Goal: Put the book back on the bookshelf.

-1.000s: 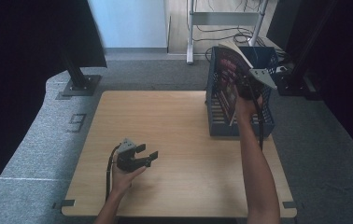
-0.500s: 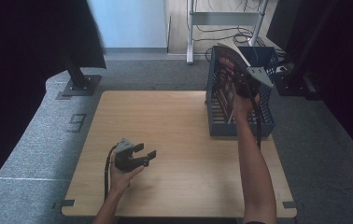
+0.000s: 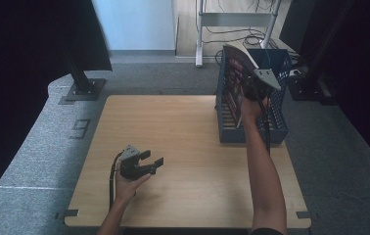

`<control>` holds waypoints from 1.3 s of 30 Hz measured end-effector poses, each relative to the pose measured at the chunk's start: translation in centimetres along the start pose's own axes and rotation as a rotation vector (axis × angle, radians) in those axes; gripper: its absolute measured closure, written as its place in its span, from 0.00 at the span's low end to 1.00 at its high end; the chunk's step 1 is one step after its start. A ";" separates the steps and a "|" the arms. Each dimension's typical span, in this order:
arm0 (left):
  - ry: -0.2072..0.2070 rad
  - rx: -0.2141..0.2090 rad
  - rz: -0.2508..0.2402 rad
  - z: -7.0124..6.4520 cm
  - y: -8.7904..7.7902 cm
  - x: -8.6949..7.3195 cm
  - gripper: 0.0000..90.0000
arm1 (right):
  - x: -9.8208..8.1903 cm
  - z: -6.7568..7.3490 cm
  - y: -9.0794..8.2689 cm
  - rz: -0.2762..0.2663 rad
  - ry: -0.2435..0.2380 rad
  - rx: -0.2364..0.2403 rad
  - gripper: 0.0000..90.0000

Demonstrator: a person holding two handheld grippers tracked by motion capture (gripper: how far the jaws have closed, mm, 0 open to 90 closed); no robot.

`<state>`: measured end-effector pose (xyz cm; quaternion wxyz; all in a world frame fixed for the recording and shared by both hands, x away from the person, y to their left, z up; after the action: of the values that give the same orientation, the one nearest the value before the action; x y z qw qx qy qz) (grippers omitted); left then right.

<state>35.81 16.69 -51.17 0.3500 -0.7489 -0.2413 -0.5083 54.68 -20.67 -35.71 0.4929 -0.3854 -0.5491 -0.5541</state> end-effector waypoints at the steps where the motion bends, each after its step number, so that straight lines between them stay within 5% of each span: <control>1: 0.000 -0.001 0.002 0.0 0.0 0.0 0.33 | -0.3 -0.1 0.2 0.001 -0.001 -0.005 0.91; 39: -0.011 0.016 0.003 0.8 -0.2 -0.3 0.33 | -5.3 0.6 2.8 0.045 -0.017 -0.010 0.91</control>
<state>36.03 17.39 -51.55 0.3555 -0.7492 -0.2461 -0.5018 58.46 -19.17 -40.16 0.4986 -0.4048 -0.5416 -0.5425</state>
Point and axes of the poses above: each handheld gripper's, and its own axes: y roughly forward along the jaws, x roughly out of its top, z roughly to its left, the point moved 4 cm from there along y, roughly forward along the jaws, and after that the axes turned 12 degrees about -z, right-handed, at the moved point
